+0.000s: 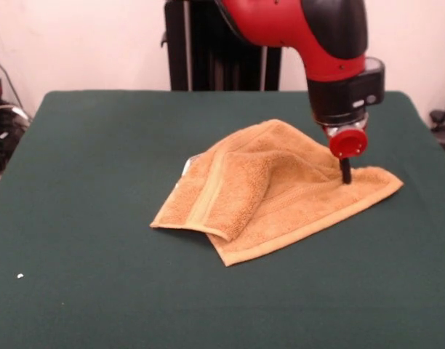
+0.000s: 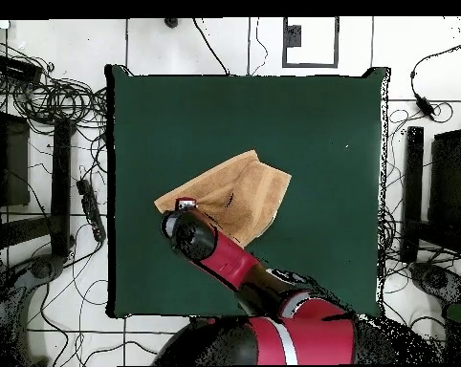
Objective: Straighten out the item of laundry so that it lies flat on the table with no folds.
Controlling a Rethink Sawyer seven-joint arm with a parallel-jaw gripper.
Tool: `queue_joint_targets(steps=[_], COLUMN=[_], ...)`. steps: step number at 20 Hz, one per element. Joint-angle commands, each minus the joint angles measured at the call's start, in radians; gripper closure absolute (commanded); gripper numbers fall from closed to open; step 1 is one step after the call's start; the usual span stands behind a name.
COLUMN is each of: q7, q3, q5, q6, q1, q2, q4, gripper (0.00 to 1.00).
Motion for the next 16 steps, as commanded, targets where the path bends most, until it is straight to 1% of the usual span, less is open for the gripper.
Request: queue_joint_targets(steps=[1,4,6,10,16], q7=[0.325,0.325,0.318,0.324,0.321], q3=[0.173,0.194,0.209,0.215,0.222], q5=[0.083,0.057,0.057,0.081,0.083], q6=[0.015,-0.004,0.011,0.038,0.008], q1=[0.031,0.0,-0.009,0.002,0.009], q2=[0.026,0.04,0.021,-0.024,-0.002], q4=[0.046,0.06,0.072,0.093,0.075], gripper=[1.0,1.0,1.0,1.0,1.0])
